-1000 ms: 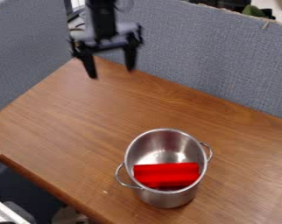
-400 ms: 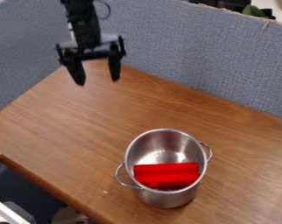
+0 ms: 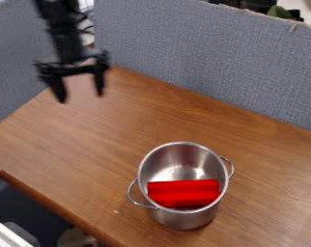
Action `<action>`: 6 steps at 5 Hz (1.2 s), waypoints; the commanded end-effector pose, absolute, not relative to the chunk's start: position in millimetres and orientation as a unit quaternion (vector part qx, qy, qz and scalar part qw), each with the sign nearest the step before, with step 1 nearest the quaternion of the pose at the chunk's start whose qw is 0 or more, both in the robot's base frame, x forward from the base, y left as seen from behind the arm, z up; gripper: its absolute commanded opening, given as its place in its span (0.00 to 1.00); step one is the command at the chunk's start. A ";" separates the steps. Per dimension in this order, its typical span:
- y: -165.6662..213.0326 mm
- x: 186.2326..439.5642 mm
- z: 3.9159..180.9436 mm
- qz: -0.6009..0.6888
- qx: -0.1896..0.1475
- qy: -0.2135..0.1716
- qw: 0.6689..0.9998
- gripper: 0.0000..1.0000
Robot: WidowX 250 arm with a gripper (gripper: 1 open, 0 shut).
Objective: Put the red object in the metal pot
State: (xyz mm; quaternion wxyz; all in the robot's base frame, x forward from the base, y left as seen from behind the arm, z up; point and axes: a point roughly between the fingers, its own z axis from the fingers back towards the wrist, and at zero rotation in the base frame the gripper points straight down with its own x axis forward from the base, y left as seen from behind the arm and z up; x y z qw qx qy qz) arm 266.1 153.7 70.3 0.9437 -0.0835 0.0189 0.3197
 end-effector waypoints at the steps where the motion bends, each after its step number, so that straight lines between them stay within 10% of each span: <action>1: 184.0 256.6 112.2 0.362 -0.096 -0.042 0.926 1.00; 3: 83.3 298.5 120.5 0.227 -0.113 -0.051 0.966 1.00; 6: 47.4 290.7 135.4 0.255 -0.089 -0.075 0.960 1.00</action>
